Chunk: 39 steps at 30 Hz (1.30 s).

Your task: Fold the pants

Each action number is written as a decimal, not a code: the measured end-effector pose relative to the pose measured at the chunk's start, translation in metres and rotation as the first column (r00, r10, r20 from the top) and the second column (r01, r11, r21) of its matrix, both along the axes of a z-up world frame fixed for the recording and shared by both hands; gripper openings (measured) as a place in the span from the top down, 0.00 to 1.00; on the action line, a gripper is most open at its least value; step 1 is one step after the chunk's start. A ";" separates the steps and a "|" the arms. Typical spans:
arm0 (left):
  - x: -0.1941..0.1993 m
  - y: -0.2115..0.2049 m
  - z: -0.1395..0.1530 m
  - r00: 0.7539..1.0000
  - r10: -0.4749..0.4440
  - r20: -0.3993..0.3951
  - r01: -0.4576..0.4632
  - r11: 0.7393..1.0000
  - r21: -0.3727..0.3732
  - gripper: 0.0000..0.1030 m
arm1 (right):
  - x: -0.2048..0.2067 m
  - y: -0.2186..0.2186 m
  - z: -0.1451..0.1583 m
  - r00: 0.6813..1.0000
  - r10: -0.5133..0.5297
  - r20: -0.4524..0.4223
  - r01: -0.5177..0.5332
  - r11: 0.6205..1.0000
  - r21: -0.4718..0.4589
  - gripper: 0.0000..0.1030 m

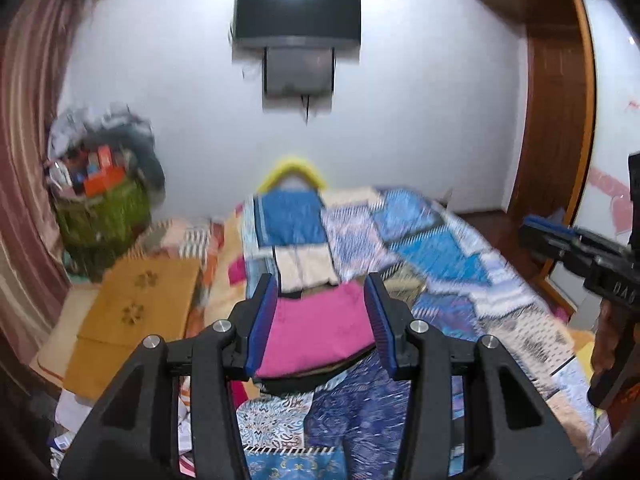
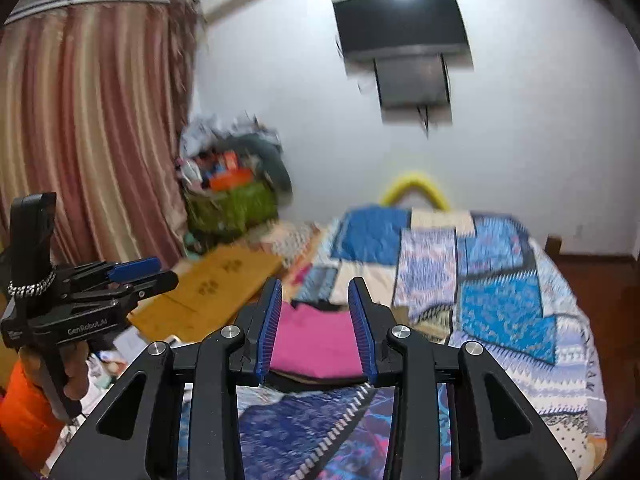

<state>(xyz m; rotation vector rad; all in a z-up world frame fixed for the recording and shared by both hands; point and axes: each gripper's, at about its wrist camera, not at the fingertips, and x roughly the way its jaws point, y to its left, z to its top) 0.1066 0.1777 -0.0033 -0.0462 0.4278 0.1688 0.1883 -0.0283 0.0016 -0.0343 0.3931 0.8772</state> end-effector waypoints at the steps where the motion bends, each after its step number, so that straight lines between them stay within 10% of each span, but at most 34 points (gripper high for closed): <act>1: -0.014 -0.007 0.009 0.999 0.009 0.036 -0.010 1.000 0.013 0.56 | -0.013 -0.006 0.006 1.000 0.001 0.023 -0.001 1.000 0.018 0.70; 9: -0.094 -0.056 0.034 0.978 0.029 0.206 -0.047 0.995 0.085 0.45 | -0.085 -0.034 0.026 0.988 -0.009 0.157 -0.007 0.995 0.102 0.66; 14: -0.117 -0.068 0.032 0.968 0.028 0.251 -0.047 0.996 0.070 0.14 | -0.102 -0.039 0.024 0.983 -0.051 0.178 0.027 0.990 0.135 0.33; 20: -0.131 -0.070 0.032 0.961 0.044 0.274 -0.059 0.997 0.046 0.01 | -0.115 -0.041 0.023 0.965 -0.129 0.228 0.095 0.984 0.151 0.00; 39: -0.127 -0.068 0.022 0.964 0.051 0.260 -0.062 0.997 0.036 0.00 | -0.126 -0.042 0.014 0.961 -0.152 0.230 0.123 0.983 0.135 0.00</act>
